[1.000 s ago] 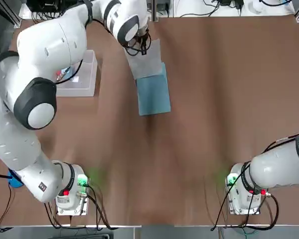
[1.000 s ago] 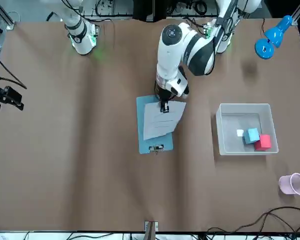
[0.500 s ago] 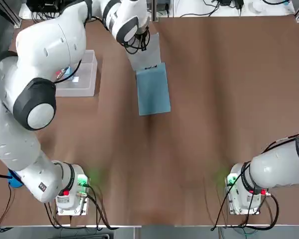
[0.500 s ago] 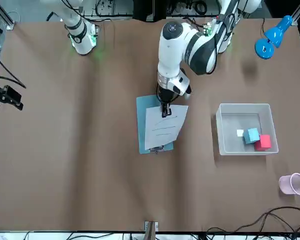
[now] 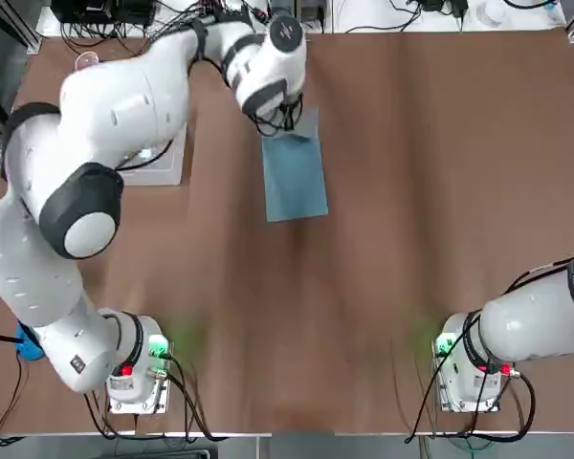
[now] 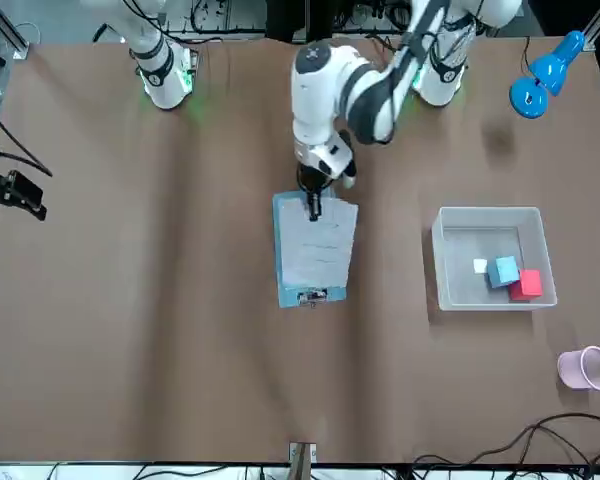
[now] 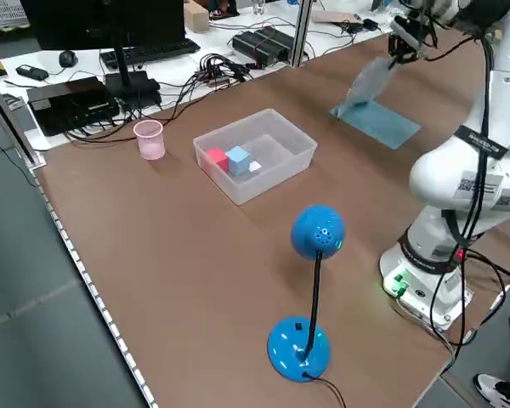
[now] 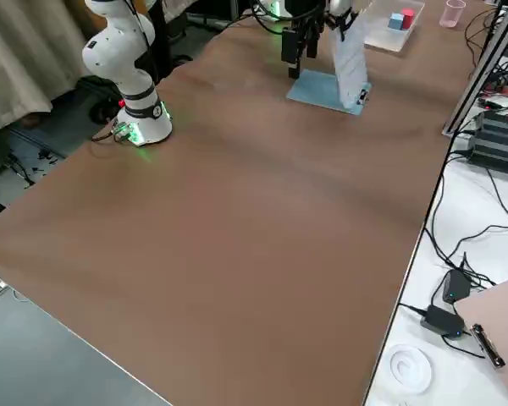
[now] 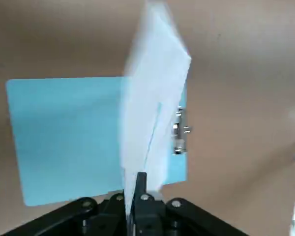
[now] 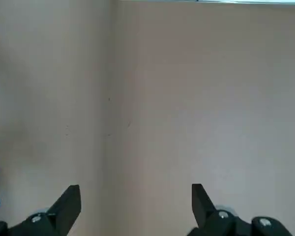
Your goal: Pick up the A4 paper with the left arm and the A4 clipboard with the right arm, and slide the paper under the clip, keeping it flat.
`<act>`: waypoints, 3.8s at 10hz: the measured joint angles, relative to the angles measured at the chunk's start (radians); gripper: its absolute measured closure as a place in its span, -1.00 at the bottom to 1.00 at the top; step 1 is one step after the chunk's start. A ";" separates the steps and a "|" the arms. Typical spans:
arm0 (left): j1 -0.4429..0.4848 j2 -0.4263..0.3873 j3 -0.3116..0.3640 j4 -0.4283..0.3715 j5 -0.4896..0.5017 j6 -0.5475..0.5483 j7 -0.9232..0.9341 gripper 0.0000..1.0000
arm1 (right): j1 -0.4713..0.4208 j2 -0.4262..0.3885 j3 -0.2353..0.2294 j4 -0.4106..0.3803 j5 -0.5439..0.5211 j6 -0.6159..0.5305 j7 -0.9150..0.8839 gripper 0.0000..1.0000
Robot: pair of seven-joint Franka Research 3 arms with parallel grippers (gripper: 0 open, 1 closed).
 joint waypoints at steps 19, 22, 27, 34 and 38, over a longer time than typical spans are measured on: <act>-0.055 0.099 0.039 -0.067 -0.135 0.089 -0.047 0.97 | 0.001 0.000 0.003 0.000 0.001 -0.002 0.001 -0.99; -0.055 0.100 0.067 -0.060 -0.135 0.102 -0.047 0.97 | 0.001 0.000 0.003 0.000 0.001 -0.001 0.001 -0.99; -0.055 0.113 0.074 -0.021 -0.138 0.119 -0.057 0.97 | 0.001 0.000 0.003 0.000 0.001 0.000 0.001 -0.99; -0.055 0.139 0.076 0.006 -0.135 0.122 -0.046 0.22 | 0.001 0.000 0.003 0.000 0.001 0.000 0.001 -0.99; -0.058 0.113 0.076 0.020 -0.123 0.111 -0.014 -0.93 | 0.001 0.000 0.002 0.000 0.001 0.001 0.001 -0.99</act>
